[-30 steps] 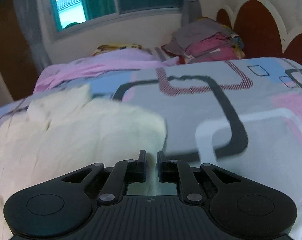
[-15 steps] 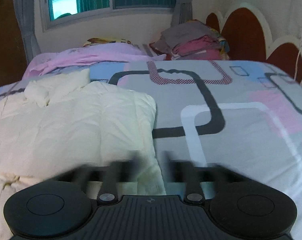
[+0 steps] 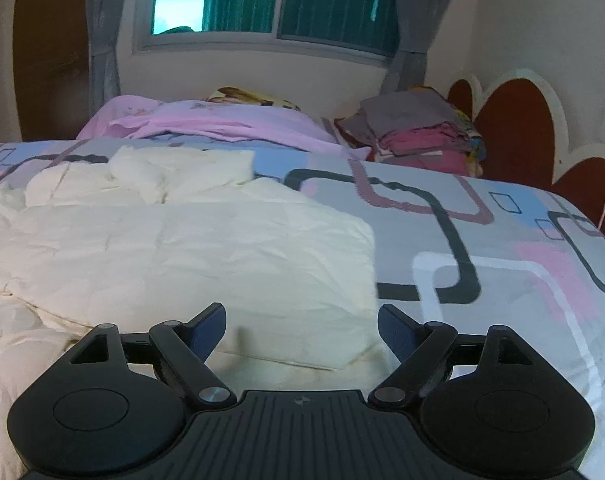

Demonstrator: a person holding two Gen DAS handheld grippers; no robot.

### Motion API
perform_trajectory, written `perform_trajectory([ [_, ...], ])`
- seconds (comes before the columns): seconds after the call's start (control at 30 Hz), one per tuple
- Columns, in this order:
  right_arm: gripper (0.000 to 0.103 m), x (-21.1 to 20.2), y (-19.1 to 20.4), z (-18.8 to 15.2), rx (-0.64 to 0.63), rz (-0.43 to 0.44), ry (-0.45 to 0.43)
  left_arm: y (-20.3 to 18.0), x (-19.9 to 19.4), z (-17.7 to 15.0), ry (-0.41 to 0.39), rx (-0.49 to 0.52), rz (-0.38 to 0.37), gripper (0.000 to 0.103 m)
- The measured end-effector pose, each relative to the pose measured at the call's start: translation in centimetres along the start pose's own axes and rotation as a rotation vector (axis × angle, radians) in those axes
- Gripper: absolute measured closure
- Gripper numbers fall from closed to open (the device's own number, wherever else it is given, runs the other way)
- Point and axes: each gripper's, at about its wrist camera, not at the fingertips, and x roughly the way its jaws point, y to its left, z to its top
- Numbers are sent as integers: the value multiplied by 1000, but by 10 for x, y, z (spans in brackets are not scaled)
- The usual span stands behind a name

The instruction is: Fold large clothes

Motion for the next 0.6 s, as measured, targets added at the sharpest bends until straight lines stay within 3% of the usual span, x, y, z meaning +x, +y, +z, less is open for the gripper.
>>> perform_trajectory([
  [0.17,20,6,16,1,0,14,8,64,0,0,0,-257,-28,26],
  [0.3,20,12,30,3,-8,27,16,110,-2,-8,-47,-511,-102,28],
  [0.4,20,16,37,6,-5,34,21,133,2,-10,-80,-644,-132,33],
  [0.5,20,22,39,10,22,34,25,148,7,-12,-107,-747,-155,42],
  [0.6,20,27,36,11,53,19,37,161,12,-11,-126,-786,-141,52],
])
